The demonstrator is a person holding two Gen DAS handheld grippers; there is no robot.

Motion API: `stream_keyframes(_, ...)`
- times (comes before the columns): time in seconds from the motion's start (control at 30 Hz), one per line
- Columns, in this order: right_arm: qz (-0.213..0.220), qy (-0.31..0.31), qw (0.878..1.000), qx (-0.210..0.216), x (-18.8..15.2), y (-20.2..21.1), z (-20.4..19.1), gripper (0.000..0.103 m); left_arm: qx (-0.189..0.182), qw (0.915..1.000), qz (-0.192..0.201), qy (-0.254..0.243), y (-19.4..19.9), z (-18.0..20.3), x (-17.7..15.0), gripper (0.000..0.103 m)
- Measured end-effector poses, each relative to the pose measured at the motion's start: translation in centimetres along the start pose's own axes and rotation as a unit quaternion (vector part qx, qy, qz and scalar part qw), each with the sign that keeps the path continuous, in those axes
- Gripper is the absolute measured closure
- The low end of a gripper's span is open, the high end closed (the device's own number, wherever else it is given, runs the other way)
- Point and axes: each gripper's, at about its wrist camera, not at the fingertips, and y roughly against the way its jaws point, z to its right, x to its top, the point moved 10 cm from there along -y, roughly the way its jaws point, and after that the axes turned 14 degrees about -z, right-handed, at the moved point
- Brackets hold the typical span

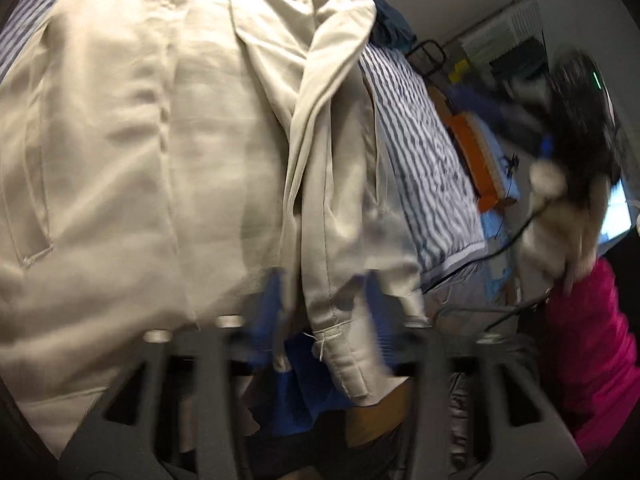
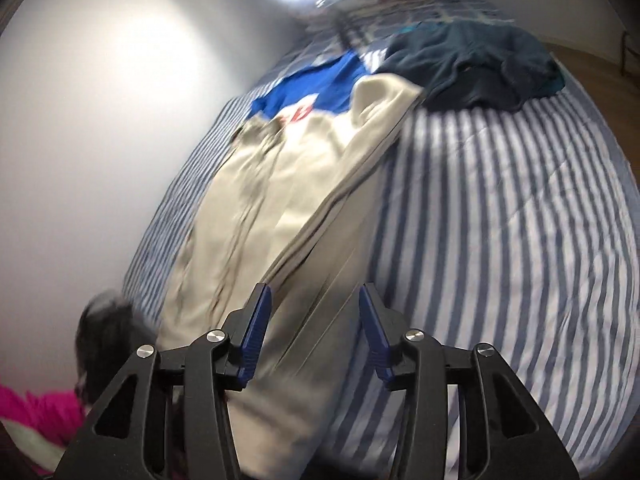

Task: Fold large clothes
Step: 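Regrip the blue cuff with the left tool while the right tool pinches the folded side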

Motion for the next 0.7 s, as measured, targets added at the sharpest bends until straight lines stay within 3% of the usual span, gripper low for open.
stream_keyframes(0.13, 0.012, -0.016, 1.0, -0.004, 3.1, -1.0, 1.1, 0.055, 0.003, 1.0, -0.003, -0.008, -0.2, -0.1, 0.1, 0.091)
stream_keyframes(0.37, 0.045, -0.09, 0.994, 0.046, 10.2, -3.6, 5.0, 0.043, -0.003, 0.9999, -0.004, -0.014, -0.2, 0.0, 0.2, 0.093)
stream_keyframes(0.63, 0.07, -0.178, 0.976, 0.108, 16.1, -7.0, 8.9, 0.043, -0.024, 0.9996, -0.007, -0.015, 0.3, 0.4, 0.3, 0.095)
stream_keyframes(0.7, 0.061, -0.177, 0.977, 0.098, 16.9, -7.9, 8.5, 0.044, -0.027, 0.9994, -0.007, -0.019, 0.4, 0.7, 0.2, 0.095)
